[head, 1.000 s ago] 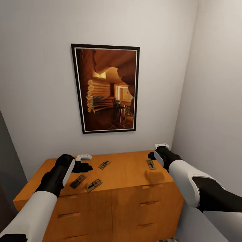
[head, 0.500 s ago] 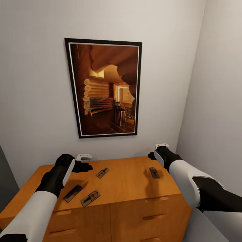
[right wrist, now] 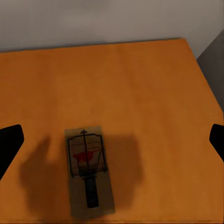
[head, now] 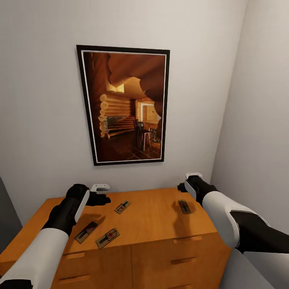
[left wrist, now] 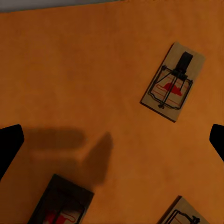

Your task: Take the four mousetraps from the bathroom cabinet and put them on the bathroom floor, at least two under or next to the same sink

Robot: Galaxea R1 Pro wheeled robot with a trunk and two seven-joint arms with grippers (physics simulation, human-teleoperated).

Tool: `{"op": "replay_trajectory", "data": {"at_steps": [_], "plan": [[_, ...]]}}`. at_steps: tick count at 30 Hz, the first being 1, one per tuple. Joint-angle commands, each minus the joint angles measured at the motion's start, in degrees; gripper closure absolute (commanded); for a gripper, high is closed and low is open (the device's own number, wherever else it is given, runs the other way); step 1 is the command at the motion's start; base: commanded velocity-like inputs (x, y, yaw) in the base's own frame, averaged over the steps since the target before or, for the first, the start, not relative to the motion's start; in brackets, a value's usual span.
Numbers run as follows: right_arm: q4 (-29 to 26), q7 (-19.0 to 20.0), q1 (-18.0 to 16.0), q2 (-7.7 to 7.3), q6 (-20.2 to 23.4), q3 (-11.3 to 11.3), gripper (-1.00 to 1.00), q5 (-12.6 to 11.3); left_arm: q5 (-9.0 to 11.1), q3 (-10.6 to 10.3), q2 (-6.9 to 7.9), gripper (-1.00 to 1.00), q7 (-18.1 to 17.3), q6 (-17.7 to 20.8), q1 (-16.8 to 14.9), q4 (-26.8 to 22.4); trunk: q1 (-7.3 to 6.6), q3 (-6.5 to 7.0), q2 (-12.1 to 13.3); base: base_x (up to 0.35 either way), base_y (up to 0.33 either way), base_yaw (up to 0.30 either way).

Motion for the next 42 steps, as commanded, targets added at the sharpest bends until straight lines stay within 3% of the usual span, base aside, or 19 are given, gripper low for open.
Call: {"op": "replay_trajectory", "data": {"at_steps": [1, 11, 24, 42], "plan": [[0.29, -0.05, -0.04, 0.01, 0.46, -0.47, -1.0, 0.59, 0.01, -0.1, 0.05, -1.0, -0.11, 0.22, -0.06, -0.05, 0.02, -0.1, -0.08, 0.004, 0.0, 0.0], [3.52, 0.51, -0.04, -0.55, 1.86, -0.42, -1.0, 0.7, 0.01, -0.11, 0.04, -1.0, -0.11, 0.22, -0.04, 0.01, 0.02, -0.1, -0.08, 0.001, 0.0, 0.0], [4.36, 5.12, -0.04, -0.75, 5.54, -0.32, -1.0, 0.97, 0.01, -0.1, 0.04, -1.0, -0.11, 0.22, -0.07, 0.03, 0.02, -0.1, -0.08, 0.0, 0.0, 0.0], [4.35, 5.82, -0.04, -1.14, 4.48, -0.48, -1.0, 0.7, 0.01, -0.12, 0.04, -1.0, -0.11, 0.22, -0.09, -0.05, 0.02, -0.1, -0.08, 0.0, 0.0, 0.0]]}}
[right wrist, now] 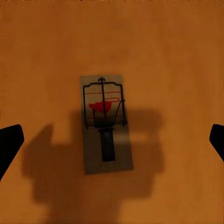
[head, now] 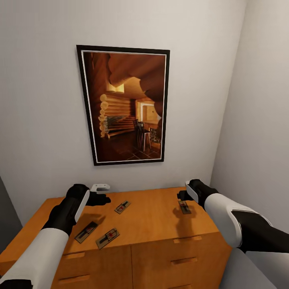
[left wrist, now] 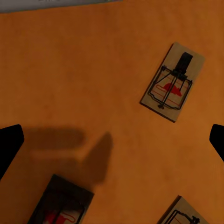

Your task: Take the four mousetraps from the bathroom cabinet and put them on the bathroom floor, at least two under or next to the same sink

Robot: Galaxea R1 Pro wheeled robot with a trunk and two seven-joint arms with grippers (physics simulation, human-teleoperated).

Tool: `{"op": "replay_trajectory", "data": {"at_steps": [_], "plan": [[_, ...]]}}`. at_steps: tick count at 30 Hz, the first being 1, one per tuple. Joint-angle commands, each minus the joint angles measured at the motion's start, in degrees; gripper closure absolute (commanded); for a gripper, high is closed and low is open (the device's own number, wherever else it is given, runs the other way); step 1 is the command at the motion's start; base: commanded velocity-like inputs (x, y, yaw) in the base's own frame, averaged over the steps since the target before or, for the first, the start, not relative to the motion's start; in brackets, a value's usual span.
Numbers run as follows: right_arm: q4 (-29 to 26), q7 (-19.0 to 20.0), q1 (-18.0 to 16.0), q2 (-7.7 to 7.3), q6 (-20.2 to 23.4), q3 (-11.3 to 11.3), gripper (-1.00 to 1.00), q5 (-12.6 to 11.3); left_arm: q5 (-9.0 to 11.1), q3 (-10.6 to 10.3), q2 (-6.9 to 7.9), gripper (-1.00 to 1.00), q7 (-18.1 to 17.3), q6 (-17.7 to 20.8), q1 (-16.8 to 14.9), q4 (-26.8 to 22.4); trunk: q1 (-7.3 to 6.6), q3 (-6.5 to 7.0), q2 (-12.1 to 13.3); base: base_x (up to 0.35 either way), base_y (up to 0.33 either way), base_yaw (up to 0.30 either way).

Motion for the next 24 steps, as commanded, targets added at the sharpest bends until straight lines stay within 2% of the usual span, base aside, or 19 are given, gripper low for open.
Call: {"op": "replay_trajectory", "data": {"at_steps": [1, 6, 17, 24], "plan": [[-0.09, -0.1, -0.04, 0.02, 0.26, -0.51, -1.0, 0.54, 0.01, -0.1, 0.05, -1.0, -0.1, 0.22, -0.05, -0.05, 0.02, -0.1, -0.08, 0.0, 0.0, 0.0], [-0.09, -0.05, -0.04, -0.12, 0.16, -0.55, -1.0, 0.47, 0.01, -0.09, 0.05, -1.0, -0.14, 0.22, -0.02, -0.05, 0.02, -0.1, -0.08, 0.0, 0.0, 0.0], [-0.09, 0.11, -0.04, -1.54, -1.71, -0.65, -1.0, 0.26, 0.01, -0.15, -0.38, -1.0, -0.17, 0.22, 0.0, -0.13, 0.02, -0.1, -0.08, 0.0, 0.0, 0.0], [-0.09, 1.79, -0.04, -1.87, -2.14, -0.78, -1.0, -0.06, 0.01, -0.16, -0.58, -1.0, -0.12, 0.22, -0.02, -0.14, 0.02, -0.1, -0.08, 0.0, 0.0, 0.0]]}}
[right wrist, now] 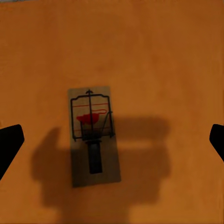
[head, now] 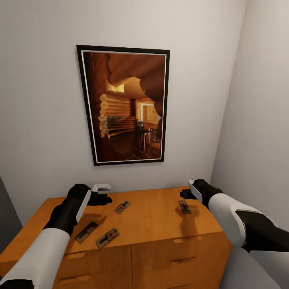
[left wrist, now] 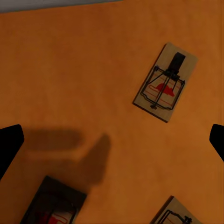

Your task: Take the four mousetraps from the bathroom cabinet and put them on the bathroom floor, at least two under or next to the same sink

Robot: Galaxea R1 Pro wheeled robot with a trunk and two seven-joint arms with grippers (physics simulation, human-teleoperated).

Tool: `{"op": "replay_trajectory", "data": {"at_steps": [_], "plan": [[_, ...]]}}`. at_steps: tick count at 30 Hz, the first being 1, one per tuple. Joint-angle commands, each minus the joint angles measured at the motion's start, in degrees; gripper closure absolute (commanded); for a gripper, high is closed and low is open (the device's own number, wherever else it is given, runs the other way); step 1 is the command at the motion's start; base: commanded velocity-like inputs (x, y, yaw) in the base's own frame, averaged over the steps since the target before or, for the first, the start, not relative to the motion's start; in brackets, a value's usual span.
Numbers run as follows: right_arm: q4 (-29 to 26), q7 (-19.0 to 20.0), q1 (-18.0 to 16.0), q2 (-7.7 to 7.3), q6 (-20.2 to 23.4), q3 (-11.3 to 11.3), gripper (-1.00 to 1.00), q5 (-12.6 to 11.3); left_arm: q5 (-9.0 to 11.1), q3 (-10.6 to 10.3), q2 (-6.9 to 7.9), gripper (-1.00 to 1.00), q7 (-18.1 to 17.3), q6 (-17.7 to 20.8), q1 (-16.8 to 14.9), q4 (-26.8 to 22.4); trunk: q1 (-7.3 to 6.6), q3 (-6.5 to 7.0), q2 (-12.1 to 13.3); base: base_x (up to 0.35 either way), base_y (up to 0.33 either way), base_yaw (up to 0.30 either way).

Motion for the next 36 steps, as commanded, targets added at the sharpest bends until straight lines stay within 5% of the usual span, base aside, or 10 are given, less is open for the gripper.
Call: {"op": "replay_trajectory", "data": {"at_steps": [1, 36], "plan": [[-0.08, 0.56, -0.04, -0.11, 0.27, -0.51, -1.0, 0.45, 0.01, -0.11, 0.03, -1.0, -0.09, 0.22, -0.04, -0.05, 0.02, -0.1, -0.08, 0.0, 0.0, 0.0], [-0.08, 3.38, -0.04, -1.55, 0.04, -0.47, -1.0, -0.25, 0.01, -0.11, -0.03, -1.0, -0.01, 0.22, -0.07, -0.05, 0.02, -0.1, -0.08, 0.0, 0.0, 0.0]]}}
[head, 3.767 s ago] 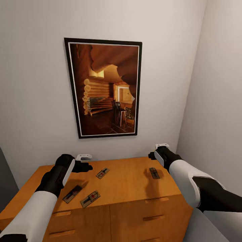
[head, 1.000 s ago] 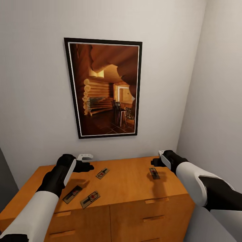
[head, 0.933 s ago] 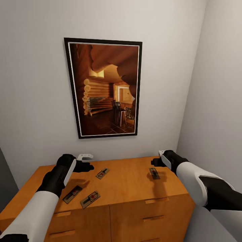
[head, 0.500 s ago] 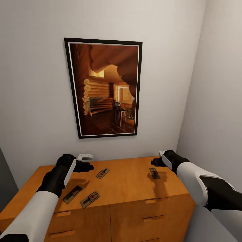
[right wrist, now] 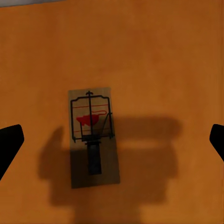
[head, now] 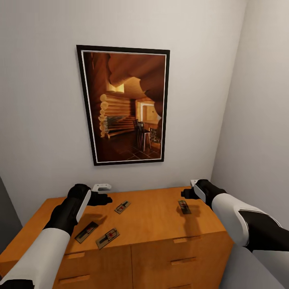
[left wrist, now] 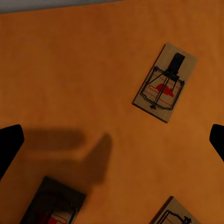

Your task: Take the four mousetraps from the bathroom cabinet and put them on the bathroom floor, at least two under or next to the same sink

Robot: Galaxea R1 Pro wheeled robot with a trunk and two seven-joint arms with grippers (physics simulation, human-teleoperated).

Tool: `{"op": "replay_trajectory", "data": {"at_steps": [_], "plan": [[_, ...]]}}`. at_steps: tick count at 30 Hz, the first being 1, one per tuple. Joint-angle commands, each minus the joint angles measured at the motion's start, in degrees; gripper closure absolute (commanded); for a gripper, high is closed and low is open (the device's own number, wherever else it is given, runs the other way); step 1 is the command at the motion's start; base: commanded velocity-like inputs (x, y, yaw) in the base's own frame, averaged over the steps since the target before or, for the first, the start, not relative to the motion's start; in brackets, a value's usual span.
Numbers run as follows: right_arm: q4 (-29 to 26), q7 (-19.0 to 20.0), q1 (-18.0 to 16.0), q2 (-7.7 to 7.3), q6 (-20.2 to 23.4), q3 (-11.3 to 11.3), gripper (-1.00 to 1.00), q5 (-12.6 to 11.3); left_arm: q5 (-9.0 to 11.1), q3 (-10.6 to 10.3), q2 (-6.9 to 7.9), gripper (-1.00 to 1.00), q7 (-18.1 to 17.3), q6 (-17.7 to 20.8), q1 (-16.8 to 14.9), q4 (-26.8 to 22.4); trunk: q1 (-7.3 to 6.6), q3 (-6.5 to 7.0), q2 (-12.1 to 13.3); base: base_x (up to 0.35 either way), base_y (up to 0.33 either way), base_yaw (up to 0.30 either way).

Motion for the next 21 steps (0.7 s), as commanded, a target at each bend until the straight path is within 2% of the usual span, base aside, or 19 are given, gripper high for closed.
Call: {"op": "replay_trajectory", "data": {"at_steps": [1, 6, 15, 21], "plan": [[-0.08, -0.04, -0.04, 0.02, 0.28, -0.5, -1.0, 0.58, 0.01, -0.11, 0.05, -1.0, -0.09, 0.22, -0.05, -0.05, 0.02, -0.1, -0.08, 0.0, 0.0, 0.0], [-0.08, -0.03, -0.04, 0.0, 0.25, -0.5, -1.0, 0.58, -0.01, -0.11, 0.05, -1.0, -0.08, 0.22, -0.05, 0.0, 0.02, -0.1, -0.08, 0.02, -0.053, 0.0], [-0.08, -0.03, -0.04, 0.05, 0.23, -0.49, -1.0, 0.58, -0.06, -0.1, 0.08, -1.0, -0.1, 0.22, -0.05, 0.0, 0.02, -0.1, -0.08, 0.075, -0.182, 0.0], [-0.05, -0.03, -0.04, 0.17, -0.03, -0.49, -1.0, 0.55, -0.07, -0.09, 0.06, -1.0, -0.08, 0.22, -0.03, -0.03, 0.02, -0.1, -0.08, 0.038, -0.082, 0.0]]}}
